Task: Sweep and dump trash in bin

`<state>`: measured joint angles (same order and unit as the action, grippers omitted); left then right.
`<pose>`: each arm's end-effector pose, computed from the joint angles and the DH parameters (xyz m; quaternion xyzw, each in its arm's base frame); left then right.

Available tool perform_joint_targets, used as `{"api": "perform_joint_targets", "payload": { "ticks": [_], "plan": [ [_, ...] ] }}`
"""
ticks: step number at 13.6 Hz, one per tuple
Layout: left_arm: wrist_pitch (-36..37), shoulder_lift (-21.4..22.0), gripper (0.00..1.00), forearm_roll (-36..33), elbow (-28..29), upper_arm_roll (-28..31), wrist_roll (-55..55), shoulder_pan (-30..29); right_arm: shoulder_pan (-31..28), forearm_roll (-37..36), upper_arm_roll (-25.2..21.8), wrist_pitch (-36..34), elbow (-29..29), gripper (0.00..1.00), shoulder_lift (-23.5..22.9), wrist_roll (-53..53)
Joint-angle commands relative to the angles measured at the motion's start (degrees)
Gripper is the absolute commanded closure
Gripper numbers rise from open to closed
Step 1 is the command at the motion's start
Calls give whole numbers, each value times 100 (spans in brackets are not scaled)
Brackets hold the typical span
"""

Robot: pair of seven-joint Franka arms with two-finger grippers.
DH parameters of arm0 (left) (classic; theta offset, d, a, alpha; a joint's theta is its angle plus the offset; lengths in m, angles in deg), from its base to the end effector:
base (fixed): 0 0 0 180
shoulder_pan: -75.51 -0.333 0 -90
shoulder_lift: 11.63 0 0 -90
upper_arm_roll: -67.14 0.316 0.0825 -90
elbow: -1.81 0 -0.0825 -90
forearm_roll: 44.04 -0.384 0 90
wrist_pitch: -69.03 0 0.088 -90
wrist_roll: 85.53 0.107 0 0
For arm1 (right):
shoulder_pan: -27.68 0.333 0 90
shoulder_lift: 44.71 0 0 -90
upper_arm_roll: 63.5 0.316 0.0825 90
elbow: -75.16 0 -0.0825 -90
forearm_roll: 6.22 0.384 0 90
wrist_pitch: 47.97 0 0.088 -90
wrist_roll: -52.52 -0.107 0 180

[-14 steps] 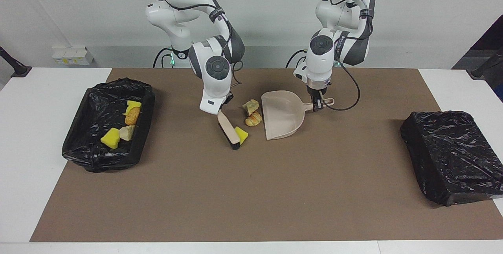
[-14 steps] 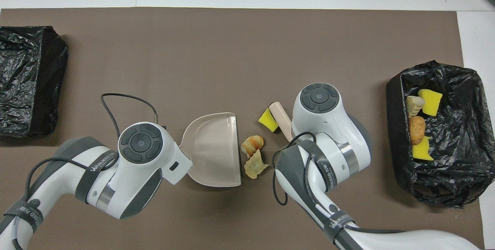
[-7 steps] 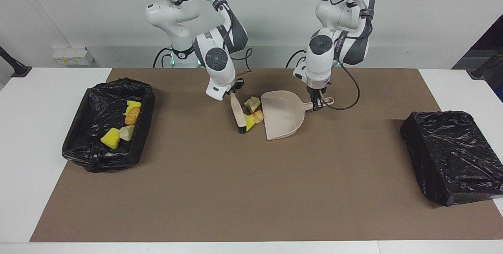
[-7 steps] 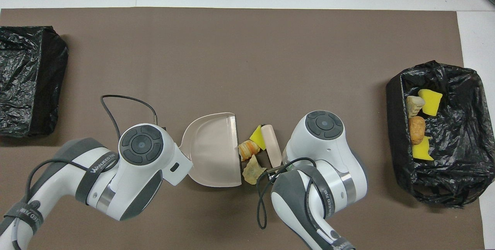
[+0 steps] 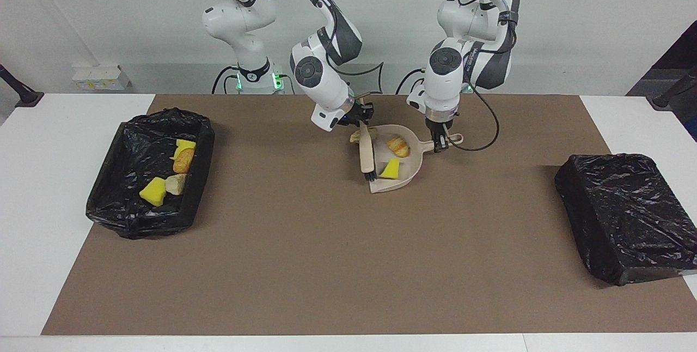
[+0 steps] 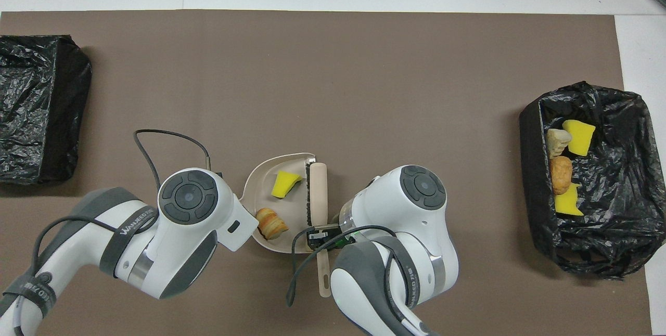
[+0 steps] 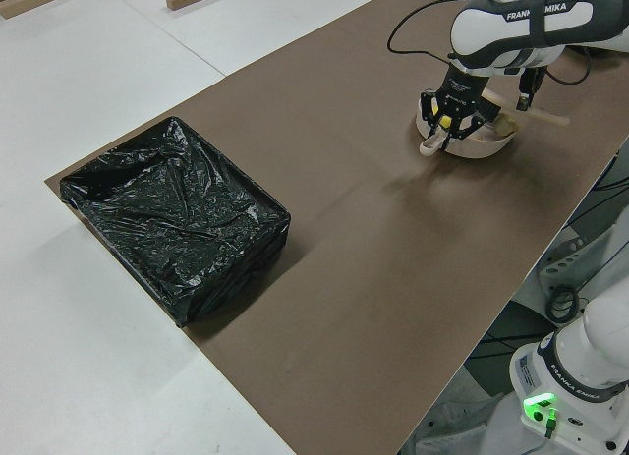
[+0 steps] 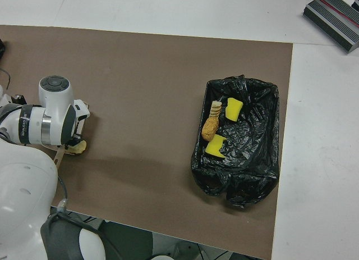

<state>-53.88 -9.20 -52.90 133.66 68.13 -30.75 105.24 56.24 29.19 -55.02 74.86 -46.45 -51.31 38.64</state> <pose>0.4360 -0.2317 0.3562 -0.7122 0.6970 0.0691 0.0476 0.4276 0.3521 0.3572 -0.9655 -0.0176 0.1510 0.2113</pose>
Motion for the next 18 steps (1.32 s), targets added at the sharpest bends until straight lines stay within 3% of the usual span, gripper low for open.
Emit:
{"api": "perform_joint_targets", "payload": {
  "ticks": [1,4,6,7,9,11,13,18],
  "plan": [
    [-74,162,100,-54,175,41,-46,6,-26,177,14,-92,418,100,-35,-255],
    [-101,153,100,-54,175,41,-29,-3,-104,-164,-65,-625,410,100,272,-396],
    [-92,153,100,-54,175,41,-3,-3,-280,-1328,-57,-1293,375,100,545,-1086],
    [-92,153,100,-54,175,41,-3,-3,-298,-1761,-57,-1496,192,100,668,-1291],
    [-101,145,100,-54,175,41,6,-3,-403,-1941,-48,-1883,-335,100,993,-1293],
    [-101,153,100,-54,175,41,-3,-3,-264,-1941,-4,-1869,-783,100,977,-1363],
    [-101,145,100,-54,175,41,6,-3,70,-1819,5,-1431,-917,100,714,-1529],
    [-145,136,100,-54,166,41,15,-11,377,-2,14,-33,-681,100,371,-1293]
  ]
}}
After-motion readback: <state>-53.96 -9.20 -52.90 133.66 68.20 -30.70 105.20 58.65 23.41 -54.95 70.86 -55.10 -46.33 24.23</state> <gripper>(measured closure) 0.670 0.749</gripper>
